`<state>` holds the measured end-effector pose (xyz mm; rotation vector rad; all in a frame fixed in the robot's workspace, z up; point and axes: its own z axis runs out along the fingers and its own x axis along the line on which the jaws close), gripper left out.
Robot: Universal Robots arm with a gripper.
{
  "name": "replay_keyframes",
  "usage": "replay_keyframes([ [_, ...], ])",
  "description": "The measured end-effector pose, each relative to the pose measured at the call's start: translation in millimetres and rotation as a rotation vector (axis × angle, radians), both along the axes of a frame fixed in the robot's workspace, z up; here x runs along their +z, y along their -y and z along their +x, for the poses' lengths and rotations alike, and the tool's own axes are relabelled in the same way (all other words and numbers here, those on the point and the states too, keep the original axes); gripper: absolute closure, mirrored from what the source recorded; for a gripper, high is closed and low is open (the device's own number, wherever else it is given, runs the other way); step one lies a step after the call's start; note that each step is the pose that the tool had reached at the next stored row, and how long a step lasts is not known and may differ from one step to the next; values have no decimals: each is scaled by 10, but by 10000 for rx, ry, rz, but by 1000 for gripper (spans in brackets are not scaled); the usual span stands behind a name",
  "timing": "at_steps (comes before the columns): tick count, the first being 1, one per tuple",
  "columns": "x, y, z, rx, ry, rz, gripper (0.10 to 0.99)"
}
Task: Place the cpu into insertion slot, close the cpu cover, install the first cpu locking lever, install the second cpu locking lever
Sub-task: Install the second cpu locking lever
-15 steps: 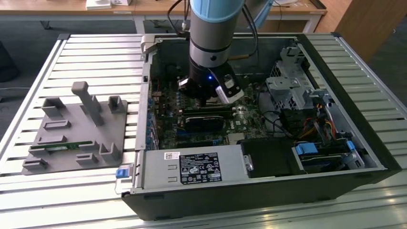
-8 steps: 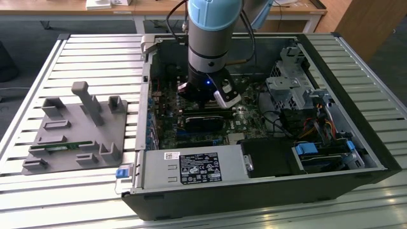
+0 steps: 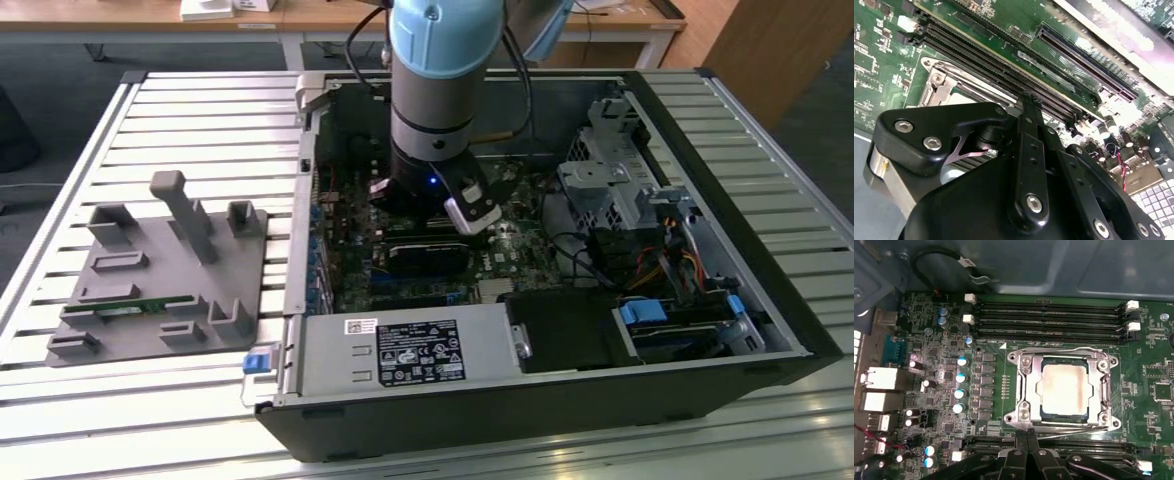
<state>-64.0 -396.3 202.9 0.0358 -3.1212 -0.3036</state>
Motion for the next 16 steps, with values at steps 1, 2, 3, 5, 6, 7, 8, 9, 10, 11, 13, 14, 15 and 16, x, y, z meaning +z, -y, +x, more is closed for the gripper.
replay_keyframes([
  [1, 0, 9, -10, -2, 0, 39, 969],
  [2, 0, 15, -19, -2, 0, 67, 969],
  [3, 0, 20, -31, -1, 0, 94, 969],
  [5, -3, 29, -60, -1, 0, 150, 969],
  [6, -6, 30, -67, -1, 1, 176, 969],
  [7, -11, 31, -70, 1, 1, 210, 969],
  [8, -18, 31, -72, 1, 1, 254, 969],
  [9, -26, 31, -73, -1, 1, 301, 969],
  [10, -33, 31, -74, -1, 1, 350, 969],
  [11, -40, 31, -74, -1, 1, 401, 969],
  [13, -55, 31, -74, -1, 2, 536, 969],
  [14, -62, 31, -74, -1, 0, 600, 969],
  [15, -69, 31, -74, -1, 0, 657, 969],
  [16, -76, 31, -74, -1, 0, 707, 969],
])
